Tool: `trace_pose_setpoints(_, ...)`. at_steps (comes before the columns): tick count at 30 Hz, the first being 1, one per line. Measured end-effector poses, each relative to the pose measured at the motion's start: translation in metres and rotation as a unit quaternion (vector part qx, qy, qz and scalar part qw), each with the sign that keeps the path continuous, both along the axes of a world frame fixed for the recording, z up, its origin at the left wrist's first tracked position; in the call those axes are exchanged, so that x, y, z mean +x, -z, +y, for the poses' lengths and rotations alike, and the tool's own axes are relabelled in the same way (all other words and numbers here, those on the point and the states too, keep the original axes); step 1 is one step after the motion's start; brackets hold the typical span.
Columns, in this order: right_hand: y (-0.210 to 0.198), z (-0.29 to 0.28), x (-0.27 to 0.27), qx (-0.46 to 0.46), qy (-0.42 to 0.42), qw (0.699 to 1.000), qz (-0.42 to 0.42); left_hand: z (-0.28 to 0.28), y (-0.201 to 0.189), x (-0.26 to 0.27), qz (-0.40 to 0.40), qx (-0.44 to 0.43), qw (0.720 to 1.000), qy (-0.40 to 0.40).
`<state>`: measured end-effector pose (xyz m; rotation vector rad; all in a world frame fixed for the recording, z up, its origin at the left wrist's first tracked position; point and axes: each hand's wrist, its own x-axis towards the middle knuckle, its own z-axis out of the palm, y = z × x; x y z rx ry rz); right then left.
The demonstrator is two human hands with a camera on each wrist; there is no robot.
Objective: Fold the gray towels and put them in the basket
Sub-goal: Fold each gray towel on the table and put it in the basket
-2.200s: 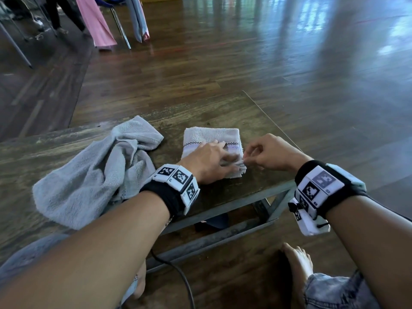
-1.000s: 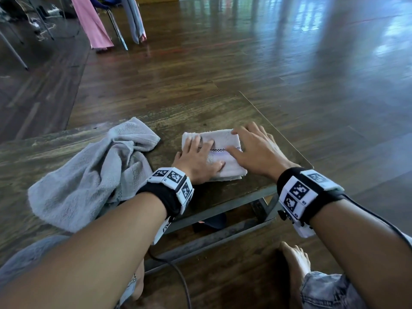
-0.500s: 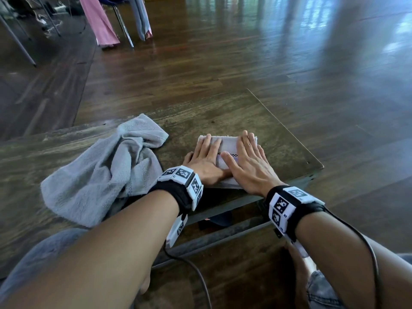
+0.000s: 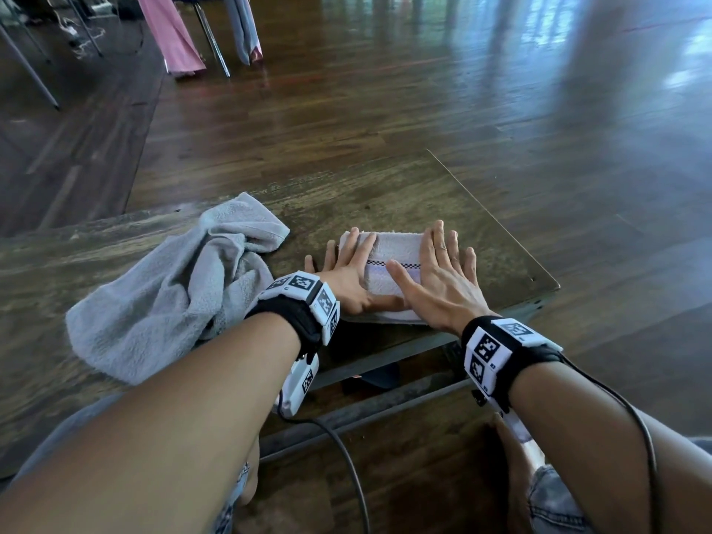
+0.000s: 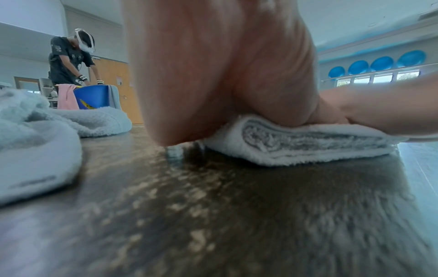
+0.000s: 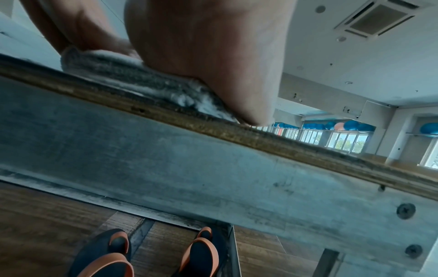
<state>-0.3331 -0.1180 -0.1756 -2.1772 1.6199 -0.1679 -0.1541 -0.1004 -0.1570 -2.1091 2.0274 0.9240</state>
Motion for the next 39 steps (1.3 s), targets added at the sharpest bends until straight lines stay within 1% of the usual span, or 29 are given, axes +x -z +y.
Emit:
trace_pose_setpoints(5,0.001,-0.003,-0.003,-0.016,-0.019,0.999,0.023,-0.001,0.003,0.004,-0.003,0.002,1.000,0.002)
trace_pose_setpoints(10,0.000,-0.001,-0.003,-0.017,-0.012,1.000,0.017,-0.002,0.005,0.005,-0.003,-0.004,1.000,-0.005)
trace_pose_setpoints(15,0.002,-0.003,-0.001,-0.013,0.004,1.000,0.015,-0.003,0.000,0.007,-0.019,0.017,0.999,-0.037)
trace_pose_setpoints(18,0.002,-0.006,-0.002,-0.004,0.032,0.999,0.005,-0.005,-0.005,0.007,0.016,0.011,0.997,-0.074)
trace_pose_setpoints(20,0.003,-0.008,0.000,0.005,0.045,0.999,0.001,-0.005,-0.008,0.004,0.053,-0.024,0.990,-0.131)
trace_pose_setpoints(21,0.004,-0.009,0.000,0.006,0.049,0.999,0.001,-0.005,-0.009,0.002,0.061,-0.058,0.983,-0.165)
trace_pose_setpoints(22,0.004,-0.009,0.001,0.005,0.051,0.999,0.000,-0.007,-0.009,0.000,0.056,-0.101,0.974,-0.196)
trace_pose_setpoints(24,0.006,-0.009,0.001,0.000,0.050,0.999,-0.007,-0.009,-0.011,-0.002,0.010,-0.165,0.958,-0.236)
trace_pose_setpoints(26,0.005,-0.008,0.000,0.000,0.046,0.999,-0.022,-0.011,-0.013,-0.004,-0.004,-0.176,0.954,-0.243)
trace_pose_setpoints(28,0.001,-0.007,-0.001,0.017,0.046,0.997,-0.053,-0.013,-0.021,-0.005,0.034,-0.181,0.951,-0.247)
trace_pose_setpoints(29,-0.002,-0.007,0.000,0.029,0.049,0.996,-0.072,-0.012,-0.026,-0.006,0.069,-0.187,0.946,-0.254)
trace_pose_setpoints(32,-0.019,-0.009,0.001,0.053,0.087,0.983,-0.153,-0.009,-0.050,-0.008,0.196,-0.200,0.917,-0.282)
trace_pose_setpoints(35,-0.040,-0.005,0.008,0.096,0.124,0.959,-0.235,0.005,-0.086,0.004,0.290,-0.190,0.893,-0.286)
trace_pose_setpoints(37,-0.057,0.002,0.016,0.131,0.103,0.936,-0.309,0.021,-0.115,0.020,0.320,-0.195,0.886,-0.273)
trace_pose_setpoints(39,-0.079,0.013,0.029,0.168,0.070,0.910,-0.373,0.042,-0.146,0.038,0.337,-0.231,0.874,-0.263)
